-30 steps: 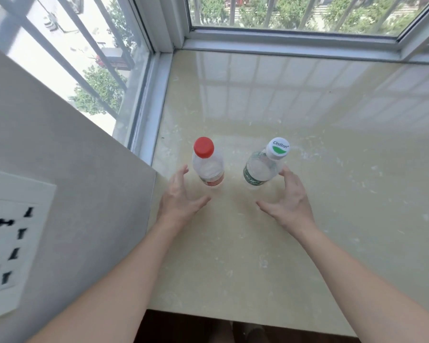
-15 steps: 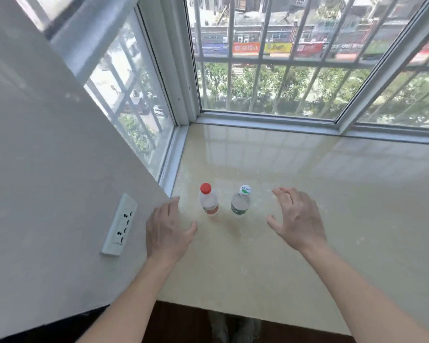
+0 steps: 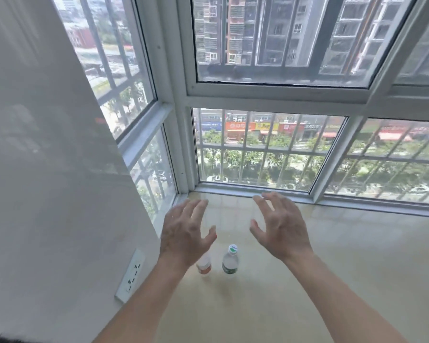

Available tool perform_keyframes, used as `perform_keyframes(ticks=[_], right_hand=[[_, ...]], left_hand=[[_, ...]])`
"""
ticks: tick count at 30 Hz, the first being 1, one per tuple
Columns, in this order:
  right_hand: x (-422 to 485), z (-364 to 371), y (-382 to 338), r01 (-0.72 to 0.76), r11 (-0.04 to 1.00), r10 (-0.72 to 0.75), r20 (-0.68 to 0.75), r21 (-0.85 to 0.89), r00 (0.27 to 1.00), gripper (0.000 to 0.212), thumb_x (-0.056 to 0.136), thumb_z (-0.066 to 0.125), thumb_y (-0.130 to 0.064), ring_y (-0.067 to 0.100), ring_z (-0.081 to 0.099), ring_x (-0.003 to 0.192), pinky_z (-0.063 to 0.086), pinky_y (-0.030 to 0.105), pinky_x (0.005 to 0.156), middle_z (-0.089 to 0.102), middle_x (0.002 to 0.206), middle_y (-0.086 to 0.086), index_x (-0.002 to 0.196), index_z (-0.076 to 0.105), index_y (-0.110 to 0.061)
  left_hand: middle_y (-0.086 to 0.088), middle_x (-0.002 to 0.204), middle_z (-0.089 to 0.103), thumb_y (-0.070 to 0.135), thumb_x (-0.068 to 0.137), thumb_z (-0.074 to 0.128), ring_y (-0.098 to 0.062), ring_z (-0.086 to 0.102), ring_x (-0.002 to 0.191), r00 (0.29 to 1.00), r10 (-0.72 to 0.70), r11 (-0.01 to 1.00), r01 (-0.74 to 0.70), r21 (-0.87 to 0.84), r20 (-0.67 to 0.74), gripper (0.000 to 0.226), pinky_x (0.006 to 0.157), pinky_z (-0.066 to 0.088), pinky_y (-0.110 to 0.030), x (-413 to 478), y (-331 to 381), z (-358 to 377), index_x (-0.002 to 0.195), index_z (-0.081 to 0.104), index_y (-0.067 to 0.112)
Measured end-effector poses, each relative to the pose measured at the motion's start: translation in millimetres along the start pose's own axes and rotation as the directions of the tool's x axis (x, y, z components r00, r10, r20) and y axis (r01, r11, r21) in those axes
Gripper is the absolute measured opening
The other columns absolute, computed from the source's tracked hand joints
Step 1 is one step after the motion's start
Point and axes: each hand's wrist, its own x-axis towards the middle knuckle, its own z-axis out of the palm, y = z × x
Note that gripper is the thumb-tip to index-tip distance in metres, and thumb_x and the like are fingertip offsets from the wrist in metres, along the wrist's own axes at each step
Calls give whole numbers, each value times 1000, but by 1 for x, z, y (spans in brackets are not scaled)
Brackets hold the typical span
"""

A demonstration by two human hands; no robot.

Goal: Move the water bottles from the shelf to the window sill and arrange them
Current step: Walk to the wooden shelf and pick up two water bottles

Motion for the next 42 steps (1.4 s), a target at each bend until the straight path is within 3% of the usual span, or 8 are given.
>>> perform_keyframes(ticks=[6, 13, 17, 25, 32, 42], right_hand=[[-22, -27, 21, -74, 996, 72, -48, -51, 996, 52, 76, 73, -37, 30, 58, 120, 50, 47, 100, 65, 122, 7, 123, 66, -17], [-81, -72, 62, -360, 913, 349, -86, -192, 933, 51, 79, 63, -42, 29, 56, 120, 49, 46, 102, 63, 123, 6, 125, 63, -19], [-136, -106, 76, -539, 798, 516, -154, -270, 842, 49, 79, 58, -42, 29, 57, 117, 49, 46, 101, 63, 122, 6, 123, 63, -20], [-264, -160, 63, -816, 471, 774, -287, -336, 565, 47, 79, 63, -39, 29, 58, 116, 48, 47, 102, 63, 120, 7, 121, 63, -17], [-345, -196, 44, -905, 235, 849, -379, -355, 369, 50, 83, 60, -41, 29, 55, 123, 45, 46, 107, 63, 124, 7, 128, 62, -17], [-437, -216, 85, -945, 88, 851, -470, -314, 235, 46, 84, 58, -37, 29, 56, 121, 45, 48, 104, 64, 120, 6, 124, 64, -15]], left_hand=[[3, 131, 61, 53, 82, 50, -21, 52, 123, 993, 112, 993, -109, -53, 47, 62, 104, 41, -43, 18, 45, 7, 134, 55, 20], [5, 132, 60, 56, 83, 50, -21, 53, 124, 917, 393, 908, -374, -191, 73, 65, 105, 41, -41, 33, 122, 25, 139, 51, 22], [4, 132, 60, 55, 81, 54, -22, 53, 124, 821, 565, 800, -523, -294, 78, 65, 105, 39, -40, 25, 179, 32, 138, 53, 22], [4, 130, 62, 56, 79, 49, -22, 55, 122, 569, 822, 502, -718, -481, 9, 66, 103, 40, -40, -26, 277, 26, 135, 56, 23], [2, 132, 61, 56, 81, 49, -23, 53, 123, 390, 915, 277, -789, -548, -100, 65, 103, 40, -40, -75, 354, 10, 136, 54, 22], [2, 135, 59, 53, 82, 54, -23, 50, 126, 235, 962, 114, -807, -579, -139, 63, 104, 39, -42, -131, 460, 29, 137, 53, 23]])
